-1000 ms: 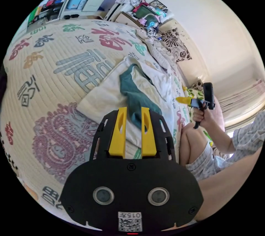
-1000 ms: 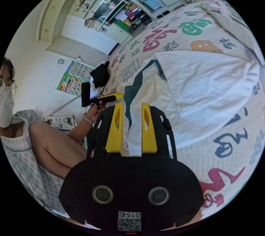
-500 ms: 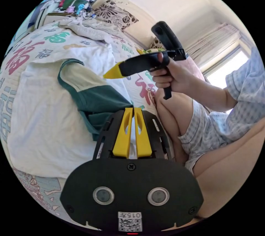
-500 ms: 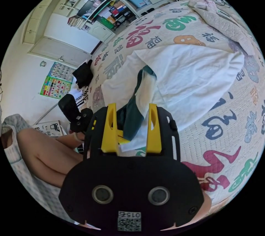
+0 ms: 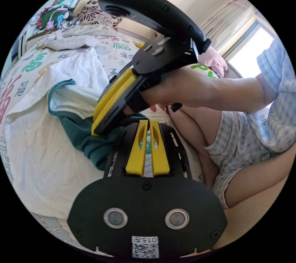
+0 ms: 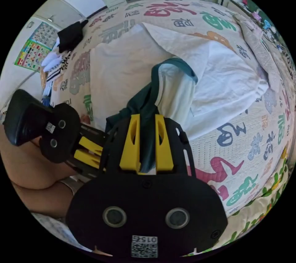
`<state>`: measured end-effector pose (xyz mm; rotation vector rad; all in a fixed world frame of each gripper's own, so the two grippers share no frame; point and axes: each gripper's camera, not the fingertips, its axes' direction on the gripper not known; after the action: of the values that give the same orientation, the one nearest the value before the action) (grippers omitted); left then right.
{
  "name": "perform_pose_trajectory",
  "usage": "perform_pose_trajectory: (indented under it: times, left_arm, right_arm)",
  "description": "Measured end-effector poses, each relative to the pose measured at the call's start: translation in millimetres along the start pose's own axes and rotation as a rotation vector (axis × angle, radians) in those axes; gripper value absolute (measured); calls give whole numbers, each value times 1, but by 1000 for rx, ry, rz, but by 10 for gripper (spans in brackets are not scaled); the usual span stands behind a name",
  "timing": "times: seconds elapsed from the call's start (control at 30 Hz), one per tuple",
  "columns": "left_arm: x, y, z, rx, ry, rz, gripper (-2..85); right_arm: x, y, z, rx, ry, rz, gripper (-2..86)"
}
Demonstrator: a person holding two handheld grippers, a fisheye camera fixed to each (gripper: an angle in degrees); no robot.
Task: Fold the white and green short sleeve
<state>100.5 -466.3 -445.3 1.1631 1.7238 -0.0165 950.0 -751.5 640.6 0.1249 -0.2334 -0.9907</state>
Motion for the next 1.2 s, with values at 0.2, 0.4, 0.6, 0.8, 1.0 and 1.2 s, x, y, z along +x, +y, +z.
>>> perform_pose_trajectory:
  times: [0.2, 0.4, 0.6, 0.8, 1.0, 1.2]
  left_arm:
    - [-10, -2, -6, -20, 187, -26, 6]
    - [-12, -37, -67, 16, 122, 120, 53]
    - [11, -128, -35, -265, -90, 531, 87]
    - [44, -161, 91, -682, -177, 784, 42]
    - [24, -162, 92, -536, -283, 472, 6]
    - [2, -141, 35, -399, -516, 189, 21]
  right_arm:
    - [48, 56, -43, 213, -298, 261, 17]
    - [30, 110, -81, 245, -278, 221, 10]
    - [10, 150, -96, 251, -289, 182, 10]
    - [22, 193, -105, 313, -384, 277, 4]
    - [26, 225, -112, 290, -284, 289, 1]
    - [32, 261, -121, 229, -295, 321, 1]
